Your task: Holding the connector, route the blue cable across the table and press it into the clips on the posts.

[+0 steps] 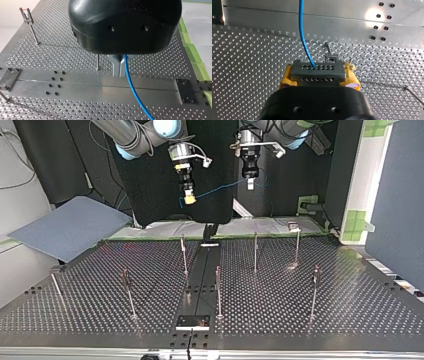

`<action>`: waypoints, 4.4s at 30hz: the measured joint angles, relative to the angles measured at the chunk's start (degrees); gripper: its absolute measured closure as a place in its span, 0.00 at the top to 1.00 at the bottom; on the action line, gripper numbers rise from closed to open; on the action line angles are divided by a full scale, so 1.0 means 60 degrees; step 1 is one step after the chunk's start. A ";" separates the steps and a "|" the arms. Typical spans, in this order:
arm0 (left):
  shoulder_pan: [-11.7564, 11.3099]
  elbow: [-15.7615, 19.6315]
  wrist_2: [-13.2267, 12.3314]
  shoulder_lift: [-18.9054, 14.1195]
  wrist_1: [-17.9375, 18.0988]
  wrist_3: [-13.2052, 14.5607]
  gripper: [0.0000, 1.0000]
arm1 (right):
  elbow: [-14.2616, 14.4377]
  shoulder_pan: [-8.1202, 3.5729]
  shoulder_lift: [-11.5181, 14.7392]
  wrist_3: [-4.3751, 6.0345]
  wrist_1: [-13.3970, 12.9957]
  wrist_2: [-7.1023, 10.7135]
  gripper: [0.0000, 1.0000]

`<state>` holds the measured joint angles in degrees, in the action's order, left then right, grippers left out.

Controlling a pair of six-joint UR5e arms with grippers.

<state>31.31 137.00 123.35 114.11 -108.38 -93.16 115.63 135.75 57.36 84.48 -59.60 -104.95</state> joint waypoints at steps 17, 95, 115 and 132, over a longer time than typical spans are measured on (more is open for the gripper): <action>-0.0028 0.0006 0.0000 0.0031 -0.0016 0.0000 0.00 | -0.0001 0.0000 0.0000 0.0000 0.0001 -0.0001 0.00; 0.0197 -0.1381 0.1847 -0.1586 -0.2029 0.0075 0.00 | -0.1477 0.0071 0.0934 0.0742 0.2720 0.1438 0.00; -0.0148 -0.1865 0.3543 -0.3281 -0.3719 0.0097 0.00 | -0.3101 0.0103 0.2561 0.1331 0.4348 0.2176 0.00; -0.0754 -0.2451 0.4173 -0.4706 -0.5145 -0.0170 0.00 | -0.4103 0.0393 0.2424 0.1446 0.5782 0.2459 0.00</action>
<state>26.78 122.29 148.39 85.87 -139.25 -94.18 91.01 138.11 71.90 93.16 -24.91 -90.20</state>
